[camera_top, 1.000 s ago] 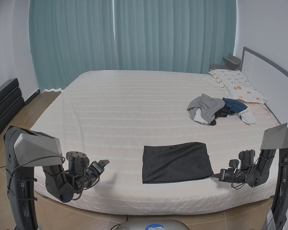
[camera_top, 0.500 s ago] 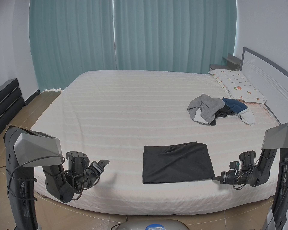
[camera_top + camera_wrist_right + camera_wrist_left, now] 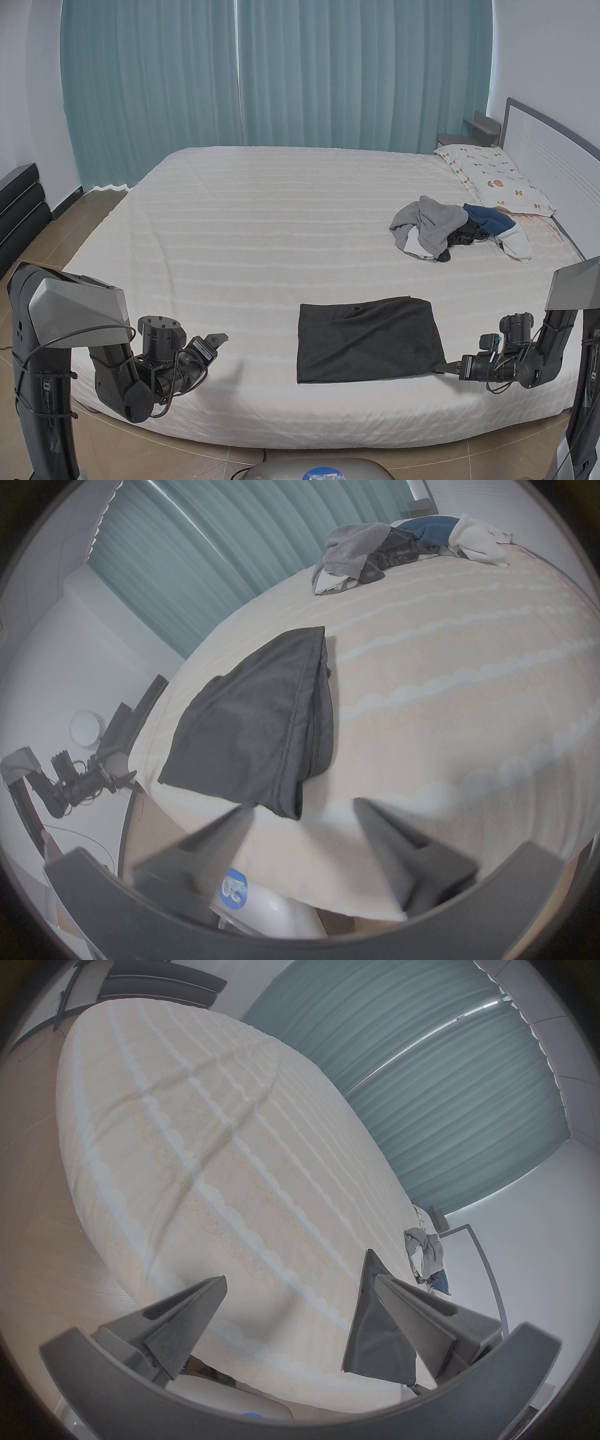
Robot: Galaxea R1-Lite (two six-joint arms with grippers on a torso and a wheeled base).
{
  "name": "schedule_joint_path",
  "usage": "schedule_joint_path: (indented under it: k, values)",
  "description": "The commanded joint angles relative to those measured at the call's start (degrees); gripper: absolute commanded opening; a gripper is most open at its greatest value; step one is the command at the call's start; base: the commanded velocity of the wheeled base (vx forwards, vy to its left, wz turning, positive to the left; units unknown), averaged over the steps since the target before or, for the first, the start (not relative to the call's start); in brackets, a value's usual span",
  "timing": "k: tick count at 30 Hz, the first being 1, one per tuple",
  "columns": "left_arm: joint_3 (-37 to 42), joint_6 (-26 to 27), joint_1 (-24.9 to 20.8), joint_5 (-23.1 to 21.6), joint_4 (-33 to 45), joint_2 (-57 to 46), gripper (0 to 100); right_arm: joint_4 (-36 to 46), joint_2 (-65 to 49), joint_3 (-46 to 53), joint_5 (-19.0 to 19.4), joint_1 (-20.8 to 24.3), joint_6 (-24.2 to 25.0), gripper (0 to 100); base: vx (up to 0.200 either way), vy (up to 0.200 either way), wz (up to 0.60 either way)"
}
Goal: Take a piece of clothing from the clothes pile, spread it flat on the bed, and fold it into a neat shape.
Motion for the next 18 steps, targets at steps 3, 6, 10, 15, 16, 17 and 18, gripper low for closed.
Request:
schedule_joint_path:
  k: [3, 6, 10, 15, 16, 17, 18]
  values:
    - [-0.78, -0.31, 0.00, 0.06, 0.03, -0.01, 100, -0.25, -1.44, -2.50, 0.42, -0.69, 5.60, 100, 0.000, -0.200, 0.00]
    - [-1.13, -0.22, 0.00, 0.06, 0.12, -0.01, 100, -0.77, -2.32, -4.34, 0.51, -0.43, 13.16, 100, 0.000, -0.200, 0.00]
    - [-1.40, -0.22, 0.00, 0.06, 0.20, -0.01, 100, -2.36, -2.23, -5.13, 0.86, -0.08, 17.38, 100, 0.000, -0.200, 0.00]
    - [-1.93, -0.22, 0.00, 0.06, 0.56, -0.01, 100, -4.82, -1.71, -5.13, 0.86, 1.33, 21.07, 100, 0.000, -0.200, 0.00]
    - [-1.93, -0.22, 0.00, 0.06, 0.56, 0.08, 100, -4.90, -1.71, -5.13, 0.86, 1.33, 21.16, 100, 0.000, -0.200, 0.00]
    - [-1.93, -0.22, 0.00, 0.06, 0.56, -0.01, 100, -5.26, -1.71, -4.96, 0.86, 1.77, 22.12, 100, 0.000, -0.200, 0.00]
    - [-1.93, -0.22, 0.00, 0.06, 0.56, -0.01, 100, -5.34, -1.62, -4.96, 0.86, 1.95, 22.65, 100, 0.000, -0.200, 0.00]
